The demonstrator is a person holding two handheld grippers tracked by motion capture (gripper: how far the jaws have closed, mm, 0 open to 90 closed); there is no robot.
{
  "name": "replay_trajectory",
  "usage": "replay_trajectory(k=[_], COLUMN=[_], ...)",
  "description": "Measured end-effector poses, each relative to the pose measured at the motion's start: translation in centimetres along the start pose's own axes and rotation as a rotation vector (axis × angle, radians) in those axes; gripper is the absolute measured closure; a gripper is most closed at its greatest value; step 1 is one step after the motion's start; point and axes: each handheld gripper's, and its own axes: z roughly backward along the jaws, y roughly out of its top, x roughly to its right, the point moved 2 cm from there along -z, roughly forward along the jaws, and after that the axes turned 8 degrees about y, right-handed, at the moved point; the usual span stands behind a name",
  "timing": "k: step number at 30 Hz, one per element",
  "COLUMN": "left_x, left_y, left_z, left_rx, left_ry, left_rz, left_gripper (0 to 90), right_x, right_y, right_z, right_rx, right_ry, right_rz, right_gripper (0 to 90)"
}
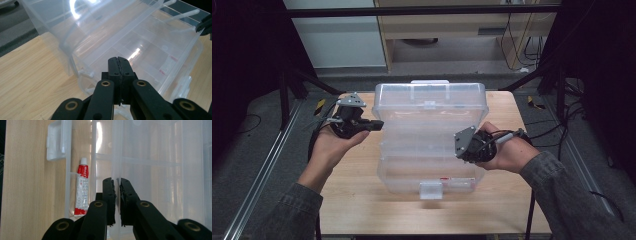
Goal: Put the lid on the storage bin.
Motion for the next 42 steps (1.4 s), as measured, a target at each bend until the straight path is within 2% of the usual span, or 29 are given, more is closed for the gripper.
replay_trajectory(k=[16, 17, 23, 28, 31, 33, 34, 35, 36, 39, 42], left_x=[-0.7, -0.8, -0.9, -0.7, -0.6, -0.4, -0.3, 0.0, 0.0, 0.6, 0.9], left_y=[-0.1, -0.3, -0.6, -1.0, -1.4, -1.6, -1.7, -2.1, -2.1, -3.0, -3.5], left_z=[0.0, 0.0, 0.1, 0.1, 0.1, 0.1, 0.1, 0.1, 0.1, 0.2, 0.1], left_rx=[-0.001, -0.015, -0.02, -0.042, -0.049, -0.052, -0.054, -0.054, -0.054, -0.059, -0.061], left_ry=[0.001, 0.004, 0.001, -0.012, -0.017, -0.022, -0.019, -0.019, -0.019, -0.031, -0.036], left_rz=[0.03, 0.026, 0.034, 0.026, 0.023, 0.021, 0.019, 0.013, 0.013, 0.006, 0.004], left_gripper=[90.0, 90.0, 90.0, 90.0, 90.0, 90.0, 90.0, 90.0, 90.0, 90.0, 90.0], right_x=[-0.3, -0.3, -0.5, -0.8, -1.0, -1.3, -1.3, -1.5, -1.5, -2.1, -2.5], right_y=[-0.1, -0.1, -0.3, -0.5, -0.7, -1.0, -1.0, -1.5, -1.5, -2.5, -3.1], right_z=[-0.2, -0.3, -0.4, -0.4, -0.4, -0.1, -0.1, 0.2, 0.2, 0.8, 1.1], right_rx=[0.001, 0.007, 0.014, 0.024, 0.048, 0.079, 0.079, 0.097, 0.097, 0.12, 0.131], right_ry=[0.014, 0.018, 0.019, 0.023, 0.02, 0.016, 0.016, 0.001, 0.001, -0.033, -0.041], right_rz=[-0.003, -0.005, -0.009, -0.012, -0.029, -0.065, -0.065, -0.102, -0.102, -0.164, -0.183], right_gripper=[84.1, 84.2, 84.0, 81.0, 74.1, 64.4, 64.4, 57.6, 57.6, 47.7, 44.2])
